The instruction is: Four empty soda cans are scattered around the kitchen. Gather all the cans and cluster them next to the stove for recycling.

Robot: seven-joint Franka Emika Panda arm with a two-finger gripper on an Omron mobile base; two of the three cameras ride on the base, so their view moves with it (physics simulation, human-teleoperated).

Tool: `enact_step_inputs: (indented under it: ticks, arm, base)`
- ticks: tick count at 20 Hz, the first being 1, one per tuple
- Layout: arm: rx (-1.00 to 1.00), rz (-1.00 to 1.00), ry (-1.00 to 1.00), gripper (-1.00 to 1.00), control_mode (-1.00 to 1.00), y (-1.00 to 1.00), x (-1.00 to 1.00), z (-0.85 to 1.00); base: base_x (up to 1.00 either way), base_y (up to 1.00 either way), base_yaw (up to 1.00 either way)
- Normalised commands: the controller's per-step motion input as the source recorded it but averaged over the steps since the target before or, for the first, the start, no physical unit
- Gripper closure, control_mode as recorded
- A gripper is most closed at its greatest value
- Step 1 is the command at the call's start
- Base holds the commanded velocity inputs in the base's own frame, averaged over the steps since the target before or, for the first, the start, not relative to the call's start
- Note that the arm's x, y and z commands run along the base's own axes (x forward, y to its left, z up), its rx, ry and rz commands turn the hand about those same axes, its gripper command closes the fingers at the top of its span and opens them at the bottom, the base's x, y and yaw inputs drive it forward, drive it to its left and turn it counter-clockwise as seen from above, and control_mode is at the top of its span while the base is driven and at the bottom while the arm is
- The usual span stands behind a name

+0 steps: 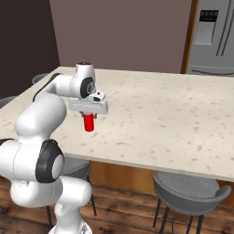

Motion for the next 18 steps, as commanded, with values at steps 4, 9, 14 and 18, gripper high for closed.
enact_step_inputs:
  ticks: [4,9,14,18]
  arm:
    - [0.0,-0.01,0.0,1.0,-1.0,0.0,-0.26,0.03]
    - [0.0,-0.01,0.0,1.0,-1.0,0.0,-0.21,0.0]
    - [0.0,0.0,0.0,1.0,-1.0,0.0,-0.14,0.0]
    - [-0.01,0.0,0.0,1.0,-1.0,0.02,-0.1,0.0]
  base:
    - [0.0,0.0,0.0]
    - [0.0,0.0,0.0]
    - [0.0,0.0,0.0]
    - [0.0,0.0,0.0]
